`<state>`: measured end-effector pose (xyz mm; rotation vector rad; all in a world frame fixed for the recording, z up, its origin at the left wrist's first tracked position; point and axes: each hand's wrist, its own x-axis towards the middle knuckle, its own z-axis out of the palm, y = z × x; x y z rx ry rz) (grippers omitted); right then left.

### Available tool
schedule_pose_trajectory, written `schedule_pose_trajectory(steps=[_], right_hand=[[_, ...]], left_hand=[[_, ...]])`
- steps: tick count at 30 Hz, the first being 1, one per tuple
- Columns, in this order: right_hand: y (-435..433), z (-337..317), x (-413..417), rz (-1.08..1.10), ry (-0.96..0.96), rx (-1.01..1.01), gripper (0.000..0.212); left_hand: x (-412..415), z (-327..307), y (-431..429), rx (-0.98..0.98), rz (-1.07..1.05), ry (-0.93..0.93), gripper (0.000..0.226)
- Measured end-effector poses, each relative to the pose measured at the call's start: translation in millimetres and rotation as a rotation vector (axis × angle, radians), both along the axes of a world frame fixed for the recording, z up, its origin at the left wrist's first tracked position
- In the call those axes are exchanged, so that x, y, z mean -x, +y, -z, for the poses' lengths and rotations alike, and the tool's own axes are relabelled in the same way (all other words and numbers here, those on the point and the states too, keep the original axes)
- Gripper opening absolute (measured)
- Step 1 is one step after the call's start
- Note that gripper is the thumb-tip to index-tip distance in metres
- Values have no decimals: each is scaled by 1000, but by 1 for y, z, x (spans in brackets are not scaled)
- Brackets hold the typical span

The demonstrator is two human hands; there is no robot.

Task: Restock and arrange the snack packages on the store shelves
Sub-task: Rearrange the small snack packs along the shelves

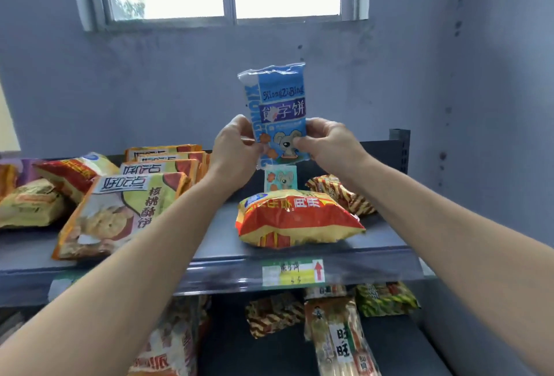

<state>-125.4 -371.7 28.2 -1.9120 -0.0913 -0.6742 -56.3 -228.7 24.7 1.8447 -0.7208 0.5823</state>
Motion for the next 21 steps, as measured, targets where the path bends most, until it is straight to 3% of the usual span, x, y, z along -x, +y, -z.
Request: schedule_pose_trajectory(steps=[11,16,21], right_hand=[[-46,42,-112,21,325,-64,7],[-57,59,-126,56,476,18,34],[-59,64,-129,111,462,111,36]], left_hand=[[-128,55,-36,15,112,216,6],[-146,72,-40,-147,57,365,10],[-147,78,-39,-156,78,429,11]])
